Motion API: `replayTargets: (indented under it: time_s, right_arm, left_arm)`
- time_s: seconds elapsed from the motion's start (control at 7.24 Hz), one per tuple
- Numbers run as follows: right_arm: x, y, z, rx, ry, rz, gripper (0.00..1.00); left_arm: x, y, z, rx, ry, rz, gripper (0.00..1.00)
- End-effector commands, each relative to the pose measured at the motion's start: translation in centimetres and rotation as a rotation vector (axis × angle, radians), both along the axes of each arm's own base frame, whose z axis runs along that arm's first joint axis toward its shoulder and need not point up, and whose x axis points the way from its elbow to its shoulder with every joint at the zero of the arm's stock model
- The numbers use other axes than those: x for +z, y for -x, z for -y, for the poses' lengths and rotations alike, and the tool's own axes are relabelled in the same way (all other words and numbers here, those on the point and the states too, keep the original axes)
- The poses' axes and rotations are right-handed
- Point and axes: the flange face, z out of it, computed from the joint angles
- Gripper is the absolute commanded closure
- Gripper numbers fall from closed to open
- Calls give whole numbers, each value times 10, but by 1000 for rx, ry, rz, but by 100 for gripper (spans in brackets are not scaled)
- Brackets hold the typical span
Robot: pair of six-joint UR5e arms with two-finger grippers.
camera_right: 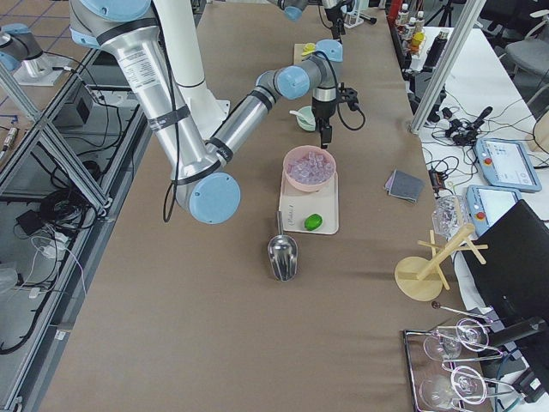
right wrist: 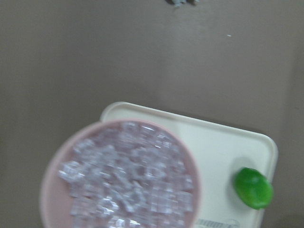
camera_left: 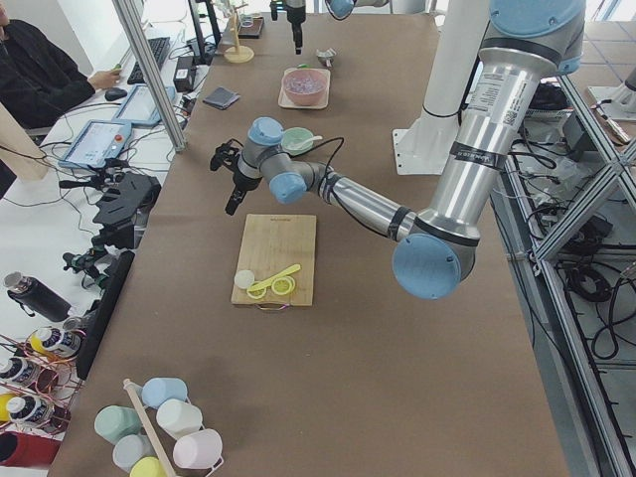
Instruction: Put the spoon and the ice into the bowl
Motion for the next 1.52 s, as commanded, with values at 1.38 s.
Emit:
replayTargets:
  time_s: [1.38]
  right_arm:
    - [349, -286, 0, 48, 170, 18, 0]
  left_arm:
    - [215, 262, -91, 66, 382, 58, 2]
